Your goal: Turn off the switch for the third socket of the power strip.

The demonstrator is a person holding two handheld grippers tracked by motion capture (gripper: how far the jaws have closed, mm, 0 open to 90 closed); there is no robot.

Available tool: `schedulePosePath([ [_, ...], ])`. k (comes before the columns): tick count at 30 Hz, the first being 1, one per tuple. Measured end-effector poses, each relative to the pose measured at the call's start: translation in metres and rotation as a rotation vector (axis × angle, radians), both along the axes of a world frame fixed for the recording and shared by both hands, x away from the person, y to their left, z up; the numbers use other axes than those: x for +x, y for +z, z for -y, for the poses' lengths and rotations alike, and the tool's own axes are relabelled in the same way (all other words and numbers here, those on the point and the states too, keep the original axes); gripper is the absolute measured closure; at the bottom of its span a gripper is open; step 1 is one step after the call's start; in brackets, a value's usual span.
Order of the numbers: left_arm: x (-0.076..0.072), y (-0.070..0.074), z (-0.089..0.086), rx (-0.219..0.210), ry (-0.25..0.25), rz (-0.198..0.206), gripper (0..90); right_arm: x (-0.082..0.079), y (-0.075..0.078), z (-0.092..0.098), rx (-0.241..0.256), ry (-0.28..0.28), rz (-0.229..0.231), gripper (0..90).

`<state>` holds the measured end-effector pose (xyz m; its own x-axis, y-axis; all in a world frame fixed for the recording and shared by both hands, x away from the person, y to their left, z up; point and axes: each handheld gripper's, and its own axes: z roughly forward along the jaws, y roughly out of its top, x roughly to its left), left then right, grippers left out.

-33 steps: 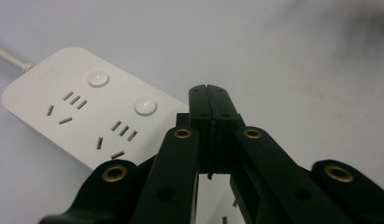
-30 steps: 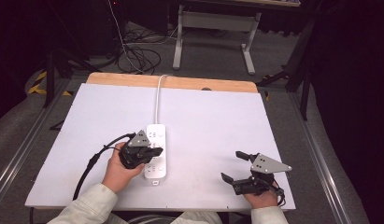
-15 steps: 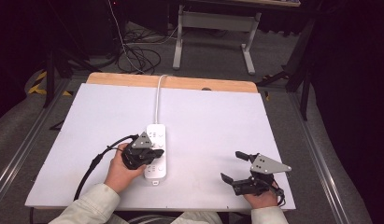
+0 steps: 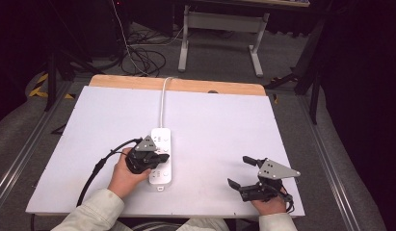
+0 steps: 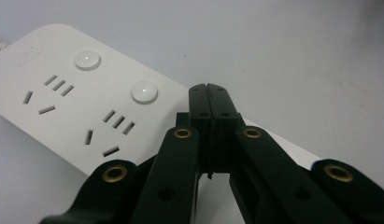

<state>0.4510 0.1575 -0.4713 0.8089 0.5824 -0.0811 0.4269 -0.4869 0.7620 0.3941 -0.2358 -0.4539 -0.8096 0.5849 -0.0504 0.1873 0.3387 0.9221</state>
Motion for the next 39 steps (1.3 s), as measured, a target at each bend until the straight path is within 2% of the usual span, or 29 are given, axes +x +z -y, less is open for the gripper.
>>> schedulePosePath([
  [3,-0.0008,-0.0001,0.0010,0.004,0.006,0.010,90.0,0.0000,-0.0002,-0.0005,-0.001,0.001,0.000,7.9],
  [7,-0.0008,-0.0001,0.0011,0.002,0.009,0.004,90.0,0.0001,-0.0003,-0.0003,-0.001,0.003,0.001,7.8],
  [9,-0.0015,0.0004,0.0013,0.017,0.009,0.016,90.0,-0.0001,-0.0002,-0.0005,0.001,0.002,0.001,7.8],
  [17,-0.0039,0.0001,0.0032,0.029,0.009,0.035,90.0,0.0000,-0.0004,-0.0008,-0.002,0.002,-0.001,7.8],
  [26,-0.0032,0.0010,0.0015,0.027,0.003,0.019,90.0,0.0002,-0.0008,-0.0010,-0.003,0.002,-0.004,7.9],
  [34,-0.0041,0.0030,0.0049,0.055,0.020,0.019,90.0,-0.0001,-0.0006,-0.0016,-0.001,0.001,-0.003,7.9],
  [39,-0.0035,0.0039,0.0060,0.056,0.024,0.002,90.0,-0.0006,-0.0005,-0.0019,-0.003,0.000,-0.003,7.9],
])
